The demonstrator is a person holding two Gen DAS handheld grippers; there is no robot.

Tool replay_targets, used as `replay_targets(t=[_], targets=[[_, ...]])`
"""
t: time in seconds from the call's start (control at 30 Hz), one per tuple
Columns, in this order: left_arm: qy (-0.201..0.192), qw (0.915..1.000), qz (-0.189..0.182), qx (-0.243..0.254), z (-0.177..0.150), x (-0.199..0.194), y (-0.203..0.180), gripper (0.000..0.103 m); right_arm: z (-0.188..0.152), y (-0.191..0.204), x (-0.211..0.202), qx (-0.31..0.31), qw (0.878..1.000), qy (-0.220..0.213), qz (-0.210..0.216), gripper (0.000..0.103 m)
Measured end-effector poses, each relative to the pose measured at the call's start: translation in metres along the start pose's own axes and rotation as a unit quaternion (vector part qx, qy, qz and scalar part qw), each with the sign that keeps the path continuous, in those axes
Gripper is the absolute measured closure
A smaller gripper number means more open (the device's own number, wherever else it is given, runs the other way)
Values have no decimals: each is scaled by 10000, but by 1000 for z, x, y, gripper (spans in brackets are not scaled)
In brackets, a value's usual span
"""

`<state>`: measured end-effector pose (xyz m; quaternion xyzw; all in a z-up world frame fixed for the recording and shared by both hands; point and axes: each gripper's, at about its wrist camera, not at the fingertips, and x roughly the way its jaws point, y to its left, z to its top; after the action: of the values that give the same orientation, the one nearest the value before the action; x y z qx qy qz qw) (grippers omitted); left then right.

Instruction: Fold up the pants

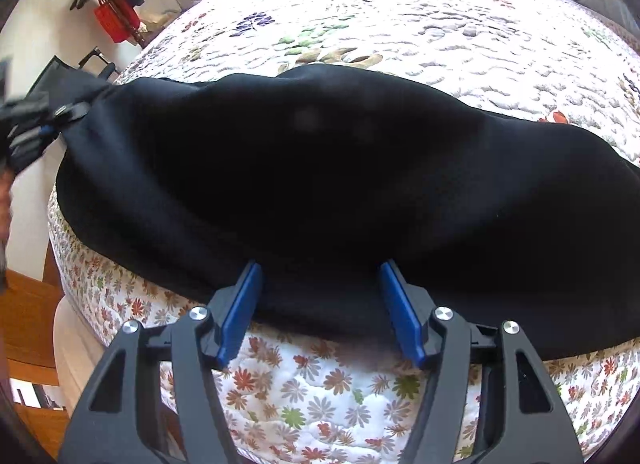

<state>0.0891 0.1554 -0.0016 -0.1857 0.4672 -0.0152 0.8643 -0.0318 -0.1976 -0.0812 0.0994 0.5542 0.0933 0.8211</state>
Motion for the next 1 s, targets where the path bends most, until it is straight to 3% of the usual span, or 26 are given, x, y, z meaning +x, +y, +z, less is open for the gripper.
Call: replay_targets(t=[0.1,0.2,0.27,0.37,0.4,0.47,0.53,0.6,0.63,0.67,0.7,0.77,0.83,1.0], targets=[[-241,9996,121,-79,-39,-18,18,97,1,-1,1,30,10000,-3,79,36],[212,9984,226,-463,-70,3,46,96,4,5,5,-79,10000,20,19,30],[489,9953,17,-835,-80,18,62,95,5,10,7,-177,9998,55,-50,29],[561,9903,-420,-1199,-75,21,79,89,7,10,8,-184,9998,82,-18,28],[567,9877,-532,-1359,-75,15,87,85,7,9,8,-174,9998,92,8,29],[460,9856,-467,-1559,-65,9,93,53,8,9,7,-158,9998,128,42,29],[304,9847,-361,-1680,-58,0,102,49,9,9,7,-150,9998,160,38,28],[349,9842,-199,-1723,-53,1,110,49,9,10,8,-154,9997,190,15,28],[374,9836,-203,-1752,-53,4,114,56,10,10,8,-166,9997,198,12,27],[410,9835,-128,-1760,-53,7,118,74,10,11,9,-193,9996,207,12,26],[465,9842,18,-1706,-54,6,128,78,10,12,10,-225,9995,209,0,26],[378,9873,82,-1538,-60,3,122,80,9,15,9,-302,9992,254,-26,25],[290,9936,362,-1031,-64,3,107,80,6,16,4,-387,9987,308,78,23],[290,9921,386,-1161,-67,-10,96,80,-4,11,-4,-448,9982,361,154,23]])
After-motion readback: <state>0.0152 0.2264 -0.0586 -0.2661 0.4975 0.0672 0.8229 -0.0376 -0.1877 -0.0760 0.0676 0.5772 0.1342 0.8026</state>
